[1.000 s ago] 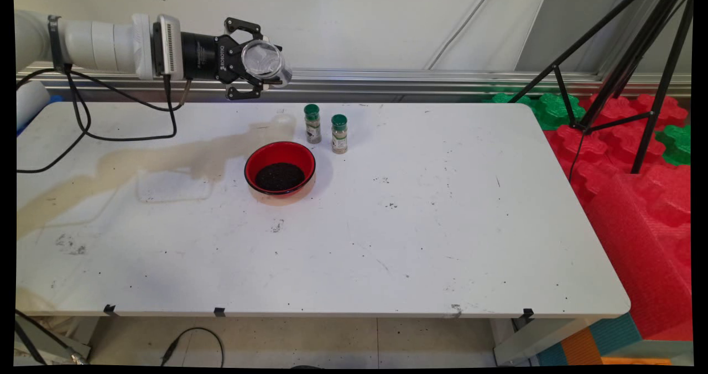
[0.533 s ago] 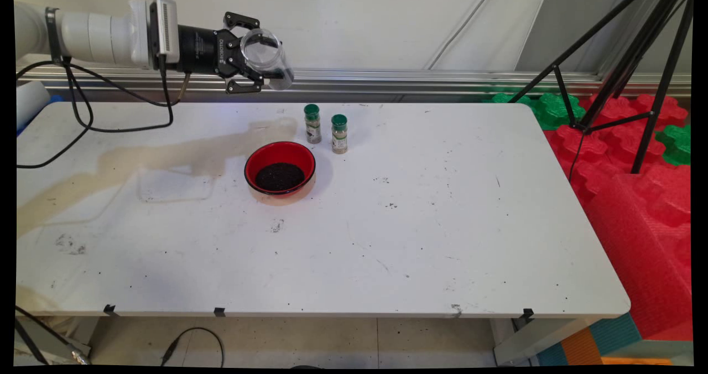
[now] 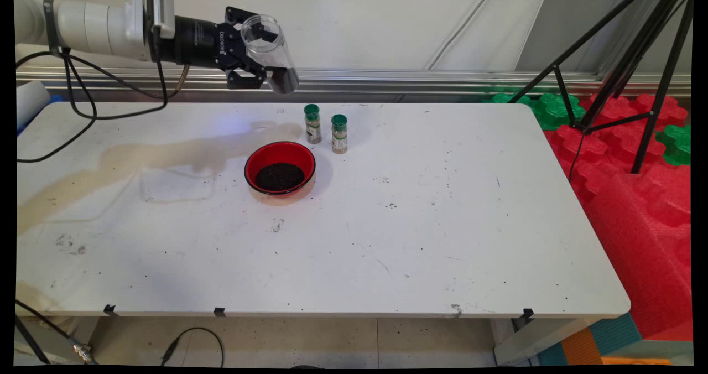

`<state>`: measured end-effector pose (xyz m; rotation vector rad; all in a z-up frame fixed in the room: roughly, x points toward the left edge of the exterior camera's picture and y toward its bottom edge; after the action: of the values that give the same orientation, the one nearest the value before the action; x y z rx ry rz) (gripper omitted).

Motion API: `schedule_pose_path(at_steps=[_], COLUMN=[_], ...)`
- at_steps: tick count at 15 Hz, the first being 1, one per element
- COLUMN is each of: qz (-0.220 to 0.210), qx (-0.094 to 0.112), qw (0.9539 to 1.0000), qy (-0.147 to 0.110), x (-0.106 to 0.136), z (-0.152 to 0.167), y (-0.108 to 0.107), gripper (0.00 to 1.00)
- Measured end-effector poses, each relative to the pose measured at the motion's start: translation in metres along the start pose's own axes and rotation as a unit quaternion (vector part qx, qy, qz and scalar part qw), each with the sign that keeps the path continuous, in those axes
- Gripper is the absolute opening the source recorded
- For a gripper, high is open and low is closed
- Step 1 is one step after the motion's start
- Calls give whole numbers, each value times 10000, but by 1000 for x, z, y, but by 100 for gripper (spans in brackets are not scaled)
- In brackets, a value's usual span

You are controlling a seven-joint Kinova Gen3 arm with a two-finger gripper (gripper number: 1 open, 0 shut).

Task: Pour the black seasoning powder in the red bowl, then place the picked object on the table

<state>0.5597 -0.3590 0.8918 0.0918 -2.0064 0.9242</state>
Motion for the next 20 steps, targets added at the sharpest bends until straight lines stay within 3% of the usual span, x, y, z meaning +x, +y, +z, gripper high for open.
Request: schedule_pose_path(at_steps=[8,20], qz=[-947,-1843], qx=[-184,-723], qw=[9952,9792], qy=[172,436], x=[15,30], z=[4,21], y=[-5,-3], gripper=[0,0])
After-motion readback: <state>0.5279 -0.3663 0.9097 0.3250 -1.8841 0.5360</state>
